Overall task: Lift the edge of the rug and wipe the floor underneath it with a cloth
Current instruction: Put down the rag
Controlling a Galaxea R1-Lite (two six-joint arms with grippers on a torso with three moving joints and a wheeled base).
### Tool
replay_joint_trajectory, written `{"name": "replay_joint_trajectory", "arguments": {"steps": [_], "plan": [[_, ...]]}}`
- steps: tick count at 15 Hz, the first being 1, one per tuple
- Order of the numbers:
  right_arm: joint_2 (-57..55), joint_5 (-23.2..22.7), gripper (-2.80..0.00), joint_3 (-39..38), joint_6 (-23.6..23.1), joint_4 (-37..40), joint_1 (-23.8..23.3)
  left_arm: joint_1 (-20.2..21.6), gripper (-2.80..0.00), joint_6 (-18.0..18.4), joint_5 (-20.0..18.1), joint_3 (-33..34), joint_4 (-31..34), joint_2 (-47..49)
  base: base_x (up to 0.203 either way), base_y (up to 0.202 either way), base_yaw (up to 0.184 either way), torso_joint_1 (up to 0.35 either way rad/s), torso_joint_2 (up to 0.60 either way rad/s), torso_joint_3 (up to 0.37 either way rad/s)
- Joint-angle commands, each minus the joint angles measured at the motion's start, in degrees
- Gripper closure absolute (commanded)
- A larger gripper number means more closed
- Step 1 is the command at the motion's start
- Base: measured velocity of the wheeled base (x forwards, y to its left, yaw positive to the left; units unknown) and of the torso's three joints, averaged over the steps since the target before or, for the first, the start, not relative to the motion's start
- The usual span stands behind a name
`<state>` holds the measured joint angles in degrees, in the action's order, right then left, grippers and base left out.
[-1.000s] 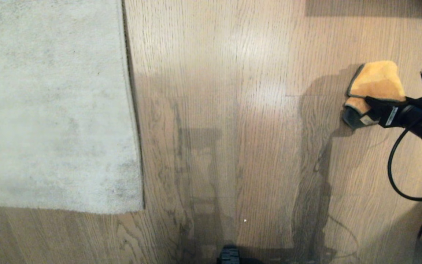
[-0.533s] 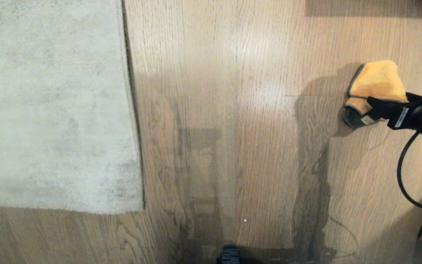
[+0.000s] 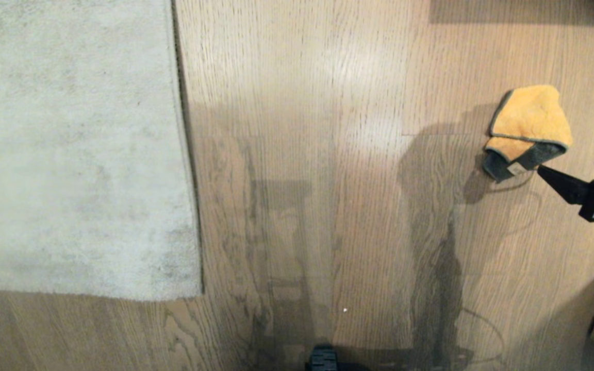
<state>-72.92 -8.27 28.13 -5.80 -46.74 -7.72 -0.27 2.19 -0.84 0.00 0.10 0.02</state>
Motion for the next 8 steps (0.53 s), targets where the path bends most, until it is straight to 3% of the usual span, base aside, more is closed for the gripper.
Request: {"name": "replay_joint_trajectory", "arguments": {"steps": [1, 8], "plan": [[6.6, -0.1, -2.8, -4.3, -0.1, -0.3, 0.1, 0.0, 0.0, 0.0, 0.0, 0.0, 0.0, 0.0, 0.0, 0.0, 0.0, 0.0, 0.0, 0.0], [17.3, -0.1, -2.8, -10.6, -2.4, 2.5, 0.4, 0.0, 0.0, 0.0, 0.0, 0.0, 0.0, 0.0, 0.0, 0.0, 0.0, 0.0, 0.0, 0.0]]}}
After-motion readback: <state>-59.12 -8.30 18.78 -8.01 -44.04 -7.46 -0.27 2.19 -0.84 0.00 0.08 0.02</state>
